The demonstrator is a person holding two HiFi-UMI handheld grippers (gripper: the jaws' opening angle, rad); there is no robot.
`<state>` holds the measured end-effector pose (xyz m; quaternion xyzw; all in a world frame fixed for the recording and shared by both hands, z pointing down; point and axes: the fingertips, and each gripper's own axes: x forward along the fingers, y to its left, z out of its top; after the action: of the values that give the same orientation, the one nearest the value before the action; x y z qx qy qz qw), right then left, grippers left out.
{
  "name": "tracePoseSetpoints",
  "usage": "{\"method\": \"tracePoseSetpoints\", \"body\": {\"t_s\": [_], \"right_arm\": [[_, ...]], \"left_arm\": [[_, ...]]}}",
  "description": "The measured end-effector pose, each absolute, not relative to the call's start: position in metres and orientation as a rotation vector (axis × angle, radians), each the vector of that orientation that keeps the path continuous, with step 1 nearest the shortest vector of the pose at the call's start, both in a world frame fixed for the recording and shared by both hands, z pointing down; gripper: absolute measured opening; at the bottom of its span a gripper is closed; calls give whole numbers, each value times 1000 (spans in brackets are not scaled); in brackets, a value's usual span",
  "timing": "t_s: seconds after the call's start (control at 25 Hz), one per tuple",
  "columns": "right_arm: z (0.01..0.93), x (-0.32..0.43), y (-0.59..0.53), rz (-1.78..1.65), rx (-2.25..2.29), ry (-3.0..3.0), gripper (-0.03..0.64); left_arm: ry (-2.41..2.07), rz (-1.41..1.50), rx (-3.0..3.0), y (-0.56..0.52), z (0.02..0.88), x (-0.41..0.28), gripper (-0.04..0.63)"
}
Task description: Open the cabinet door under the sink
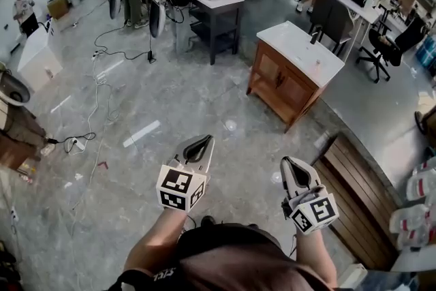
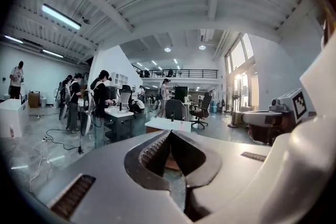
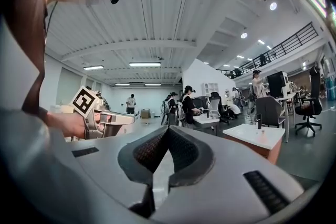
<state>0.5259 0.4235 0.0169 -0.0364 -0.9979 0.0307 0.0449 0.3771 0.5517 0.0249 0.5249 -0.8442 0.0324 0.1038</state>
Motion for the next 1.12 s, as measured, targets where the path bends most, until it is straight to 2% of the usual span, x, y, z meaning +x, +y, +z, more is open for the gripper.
{"method": "tracePoseSetpoints", "body": {"t_s": [0.52,0.84,1.12], "right_arm": [[30,487,446,168,-51,-3016,12],[55,449,398,267,-74,-2982,12],[72,409,309,358,-58,-2968,12]], "left_arm": [[-2445,85,1571,577,41,337,20],[-2420,102,1525,534,60,304,20],[-2376,154,1536,446,70,266,20]]}}
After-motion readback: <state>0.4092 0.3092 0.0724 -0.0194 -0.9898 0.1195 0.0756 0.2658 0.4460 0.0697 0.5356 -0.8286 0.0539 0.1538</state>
